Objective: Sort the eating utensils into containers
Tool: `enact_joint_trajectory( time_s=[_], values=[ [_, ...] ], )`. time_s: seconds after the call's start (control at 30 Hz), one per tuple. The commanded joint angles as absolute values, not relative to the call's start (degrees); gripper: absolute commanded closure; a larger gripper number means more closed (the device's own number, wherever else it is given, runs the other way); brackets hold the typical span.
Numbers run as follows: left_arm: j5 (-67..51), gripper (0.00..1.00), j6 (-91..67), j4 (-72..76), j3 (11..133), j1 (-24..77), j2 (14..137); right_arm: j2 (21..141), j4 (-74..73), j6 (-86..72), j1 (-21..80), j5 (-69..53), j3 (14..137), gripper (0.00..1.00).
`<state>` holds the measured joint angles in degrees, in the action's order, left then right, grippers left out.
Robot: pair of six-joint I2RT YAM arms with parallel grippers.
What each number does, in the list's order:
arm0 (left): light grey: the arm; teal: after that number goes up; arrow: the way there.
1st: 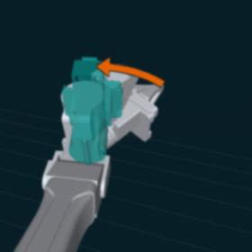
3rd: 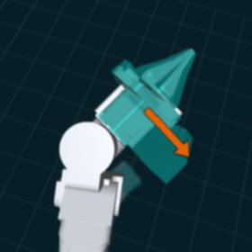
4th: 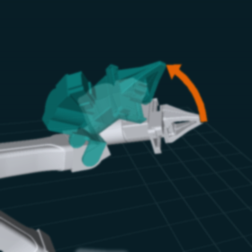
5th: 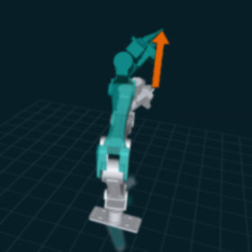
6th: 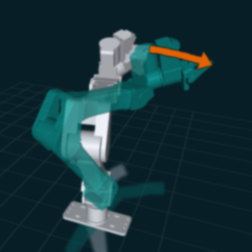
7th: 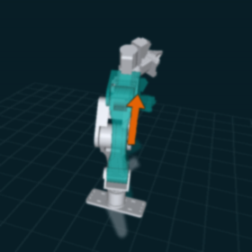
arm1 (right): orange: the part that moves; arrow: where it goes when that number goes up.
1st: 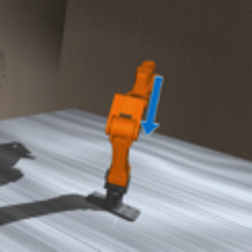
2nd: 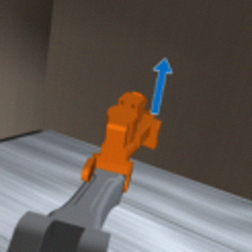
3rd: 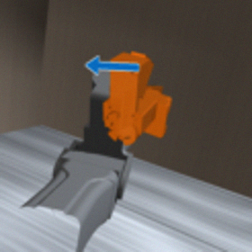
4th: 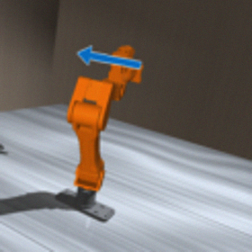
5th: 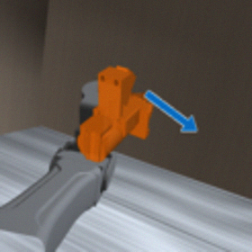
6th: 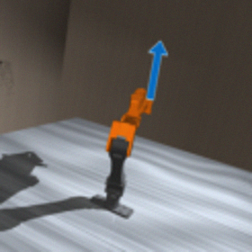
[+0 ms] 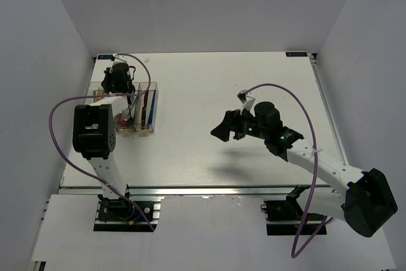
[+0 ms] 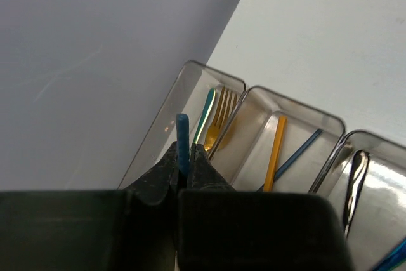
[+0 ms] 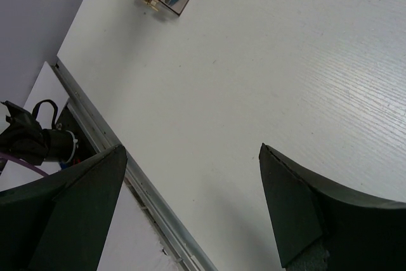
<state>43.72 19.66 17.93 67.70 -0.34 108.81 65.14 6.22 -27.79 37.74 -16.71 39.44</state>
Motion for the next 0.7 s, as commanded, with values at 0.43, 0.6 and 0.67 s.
enact_joint_trajectory(
  time_s=[0.43, 0.6, 0.67],
  values=[
    [43.3, 0.26, 14.7, 19.2, 64.8, -1.2, 97.6, 65.9, 8.0, -25.4, 38.0, -14.3, 39.5, 0.11],
    [41.8, 0.12, 11.5, 14.2, 65.8, -0.9, 85.0, 66.4, 7.1, -24.7, 38.0, -12.0, 39.9, 0.11],
    [39.7, 0.07, 6.5, 9.3, 67.8, 1.1, 81.4, 66.6, 6.1, -23.6, 38.0, -10.6, 40.3, 0.11]
  ],
)
